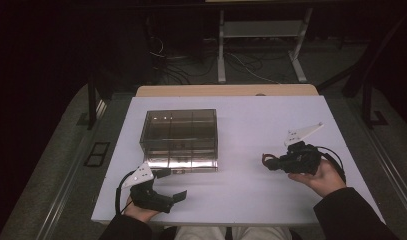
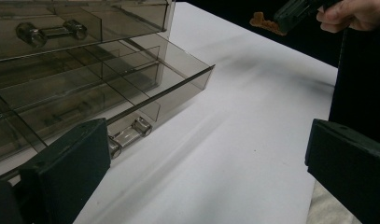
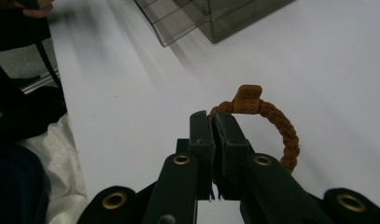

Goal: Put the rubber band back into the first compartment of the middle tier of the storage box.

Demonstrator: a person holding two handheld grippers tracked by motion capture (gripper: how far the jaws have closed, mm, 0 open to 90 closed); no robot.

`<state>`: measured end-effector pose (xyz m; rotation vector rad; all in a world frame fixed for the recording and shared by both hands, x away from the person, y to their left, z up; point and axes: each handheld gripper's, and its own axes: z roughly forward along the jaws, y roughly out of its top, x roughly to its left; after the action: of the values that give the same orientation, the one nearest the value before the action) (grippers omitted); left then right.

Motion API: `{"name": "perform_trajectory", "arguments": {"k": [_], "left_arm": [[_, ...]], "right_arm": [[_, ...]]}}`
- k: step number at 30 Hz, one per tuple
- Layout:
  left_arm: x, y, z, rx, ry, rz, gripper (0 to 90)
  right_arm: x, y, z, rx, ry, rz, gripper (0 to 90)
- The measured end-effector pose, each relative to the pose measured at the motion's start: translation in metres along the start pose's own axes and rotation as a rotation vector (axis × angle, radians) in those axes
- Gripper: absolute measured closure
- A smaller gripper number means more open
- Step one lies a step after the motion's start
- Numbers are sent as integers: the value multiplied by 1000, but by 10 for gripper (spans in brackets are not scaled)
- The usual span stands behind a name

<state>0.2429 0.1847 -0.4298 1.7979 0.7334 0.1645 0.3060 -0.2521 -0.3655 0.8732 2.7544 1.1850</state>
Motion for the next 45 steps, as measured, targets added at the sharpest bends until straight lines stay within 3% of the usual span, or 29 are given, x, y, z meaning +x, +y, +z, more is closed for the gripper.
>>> {"name": "perform_trajectory", "arguments": {"k": [45], "left_arm": [[0, 0, 0, -4, -10, 4, 0]], "right_arm": [[34, 92, 28, -10, 80, -185, 855]]}}
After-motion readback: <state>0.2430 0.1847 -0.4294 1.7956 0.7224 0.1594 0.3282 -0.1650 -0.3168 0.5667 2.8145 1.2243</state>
